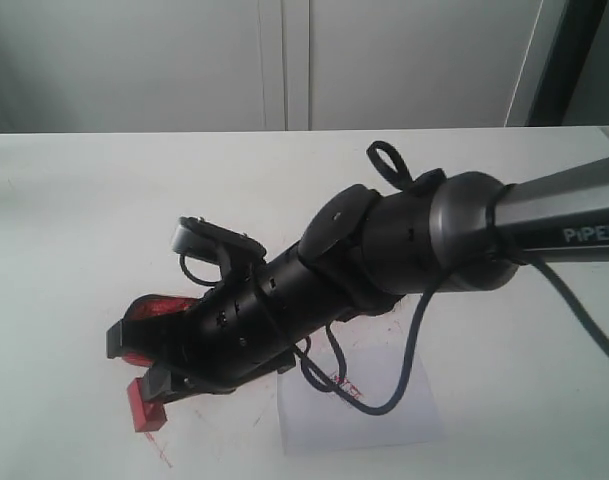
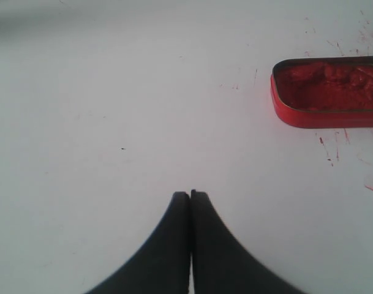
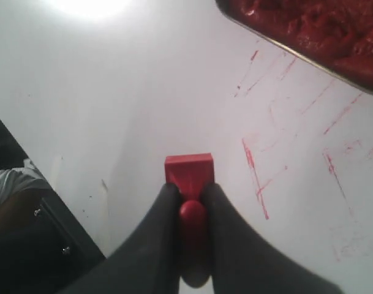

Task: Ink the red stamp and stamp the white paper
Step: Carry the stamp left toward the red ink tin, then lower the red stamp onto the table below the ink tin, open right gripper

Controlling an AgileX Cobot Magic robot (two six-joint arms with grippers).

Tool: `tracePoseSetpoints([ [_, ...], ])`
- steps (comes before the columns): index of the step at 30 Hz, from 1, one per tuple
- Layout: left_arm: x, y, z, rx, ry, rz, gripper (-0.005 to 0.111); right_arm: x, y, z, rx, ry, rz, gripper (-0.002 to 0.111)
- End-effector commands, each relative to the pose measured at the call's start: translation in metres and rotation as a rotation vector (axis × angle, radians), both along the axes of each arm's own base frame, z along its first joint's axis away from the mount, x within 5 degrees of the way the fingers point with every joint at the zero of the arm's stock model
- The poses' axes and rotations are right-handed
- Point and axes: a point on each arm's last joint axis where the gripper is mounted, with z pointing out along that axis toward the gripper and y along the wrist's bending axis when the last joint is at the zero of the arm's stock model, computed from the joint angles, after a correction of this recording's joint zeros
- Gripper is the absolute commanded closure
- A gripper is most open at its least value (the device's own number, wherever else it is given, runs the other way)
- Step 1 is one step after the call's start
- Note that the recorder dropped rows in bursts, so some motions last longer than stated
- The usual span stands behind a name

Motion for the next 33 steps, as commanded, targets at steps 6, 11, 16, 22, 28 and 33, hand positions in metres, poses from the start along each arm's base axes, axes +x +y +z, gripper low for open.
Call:
tracePoseSetpoints([
  [6,0.000,0.000,-0.001,-0.004,-0.001,0.002,0.107,0.004,0.005,-0.029,-0.044,0.079,-0.082,0.108],
  [11,0.000,0.000,-0.001,-0.004,-0.001,0.002,0.107,0.005,0.006,-0.035,-0.050,0.101,-0.111,0.108],
  [16,0.000,0.000,-0.001,-0.004,-0.001,0.002,0.107,0.005,0.006,-0.049,-0.078,0.136,-0.123,0.108],
  [22,0.000,0.000,-0.001,-0.004,-0.001,0.002,0.107,0.005,0.006,-0.050,-0.079,0.150,-0.132,0.105],
  [28,0.000,0.000,-0.001,-0.004,-0.001,0.002,0.107,0.005,0.006,-0.050,-0.079,0.152,-0.132,0.085],
  [33,0.000,0.000,-0.001,-0.004,-0.001,0.002,0.107,0.005,0.006,-0.047,-0.074,0.145,-0.129,0.073],
])
